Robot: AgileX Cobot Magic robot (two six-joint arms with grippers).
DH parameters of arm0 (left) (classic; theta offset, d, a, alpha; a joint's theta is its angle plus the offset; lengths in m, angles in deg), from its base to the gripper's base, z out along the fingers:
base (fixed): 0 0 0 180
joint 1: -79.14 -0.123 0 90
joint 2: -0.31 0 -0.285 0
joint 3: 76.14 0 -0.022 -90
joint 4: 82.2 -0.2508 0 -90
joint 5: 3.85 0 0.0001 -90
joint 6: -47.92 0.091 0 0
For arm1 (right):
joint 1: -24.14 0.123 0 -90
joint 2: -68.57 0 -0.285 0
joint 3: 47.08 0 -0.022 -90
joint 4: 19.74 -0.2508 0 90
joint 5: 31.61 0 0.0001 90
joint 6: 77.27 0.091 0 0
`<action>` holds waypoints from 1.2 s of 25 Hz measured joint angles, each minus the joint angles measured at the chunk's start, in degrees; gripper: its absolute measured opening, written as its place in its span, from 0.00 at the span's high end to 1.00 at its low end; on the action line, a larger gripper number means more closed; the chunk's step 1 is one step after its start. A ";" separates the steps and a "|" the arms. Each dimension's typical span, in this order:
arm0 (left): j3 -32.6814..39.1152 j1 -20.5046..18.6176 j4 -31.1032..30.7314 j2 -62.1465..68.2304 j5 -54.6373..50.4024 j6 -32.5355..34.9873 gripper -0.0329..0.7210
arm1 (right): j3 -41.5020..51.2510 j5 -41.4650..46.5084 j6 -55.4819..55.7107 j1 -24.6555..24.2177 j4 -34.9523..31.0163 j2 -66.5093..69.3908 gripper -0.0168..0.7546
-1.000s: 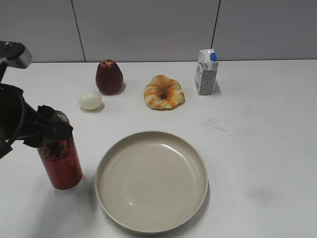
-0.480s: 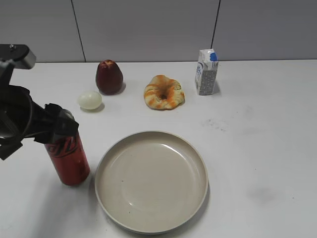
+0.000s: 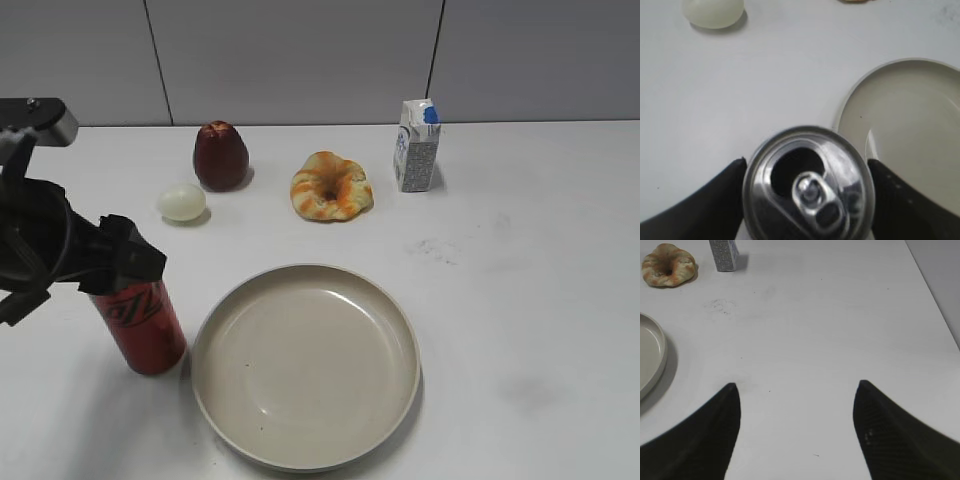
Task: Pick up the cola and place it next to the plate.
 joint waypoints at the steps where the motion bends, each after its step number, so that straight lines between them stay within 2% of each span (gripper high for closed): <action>1: 0.00 0.00 0.06 0.00 -0.18 0.00 0.16 | 0.00 0.00 0.00 0.00 0.00 0.00 0.28; 3: 0.00 0.00 0.06 -0.05 -0.52 0.00 0.11 | 0.00 0.00 0.00 0.00 0.00 0.00 0.28; 7: -1.80 0.00 0.24 -2.02 -2.96 0.00 0.09 | 0.00 0.00 0.00 0.00 0.00 0.00 0.28; 12: -10.32 0.00 -1.53 -7.75 -11.33 -0.10 0.09 | 0.00 0.00 0.00 0.00 0.00 0.00 0.28; 15: -17.00 -1.02 -5.02 -11.57 -19.87 -0.46 0.10 | 0.00 0.00 0.00 0.00 0.00 0.00 0.28; 19: -22.32 -6.13 -14.27 -16.36 -31.54 -3.69 0.13 | 0.00 0.00 0.00 0.00 0.00 0.00 0.28; 23: -21.80 -12.71 -22.12 -21.97 -40.54 -8.27 0.15 | 0.00 0.00 0.00 0.00 0.00 0.00 0.28; 26: -18.31 -15.75 -23.05 -27.76 -41.33 -10.18 0.17 | 0.00 0.00 0.00 0.00 0.00 0.00 0.28; 30: -8.96 -17.09 -23.05 -38.27 -41.81 -11.08 0.18 | 0.00 0.00 0.00 0.00 0.00 0.00 0.28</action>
